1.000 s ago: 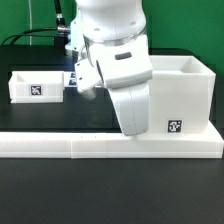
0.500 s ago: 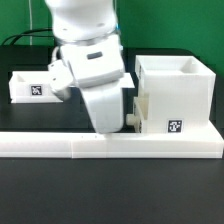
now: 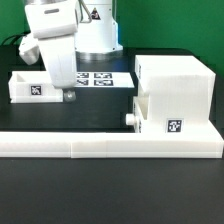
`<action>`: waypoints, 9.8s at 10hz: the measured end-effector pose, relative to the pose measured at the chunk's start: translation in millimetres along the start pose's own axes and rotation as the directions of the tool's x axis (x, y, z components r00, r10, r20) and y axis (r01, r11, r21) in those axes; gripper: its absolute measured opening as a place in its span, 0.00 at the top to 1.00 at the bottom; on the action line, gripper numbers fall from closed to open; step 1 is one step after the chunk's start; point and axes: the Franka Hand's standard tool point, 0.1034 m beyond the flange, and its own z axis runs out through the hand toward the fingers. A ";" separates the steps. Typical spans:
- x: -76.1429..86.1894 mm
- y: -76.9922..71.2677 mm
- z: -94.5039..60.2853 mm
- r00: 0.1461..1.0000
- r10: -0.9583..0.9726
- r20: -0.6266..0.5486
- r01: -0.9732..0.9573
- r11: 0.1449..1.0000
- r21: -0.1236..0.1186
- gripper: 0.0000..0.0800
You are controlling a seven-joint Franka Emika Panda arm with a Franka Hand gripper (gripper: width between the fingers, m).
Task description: Assemble drawer
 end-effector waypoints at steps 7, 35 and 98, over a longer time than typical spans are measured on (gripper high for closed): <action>-15.1 -13.5 -5.9 0.950 0.312 -0.002 -0.312 0.950 -0.019 0.19; -26.0 -100.6 36.8 0.092 0.989 -0.114 -0.993 0.083 -0.082 0.91; 73.0 61.5 -4.7 0.996 0.027 0.083 -0.019 0.995 -0.100 0.94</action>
Offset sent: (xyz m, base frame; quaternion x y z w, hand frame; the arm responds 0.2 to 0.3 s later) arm 0.0000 0.0000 0.0000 0.0000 0.0000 0.0000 1.0000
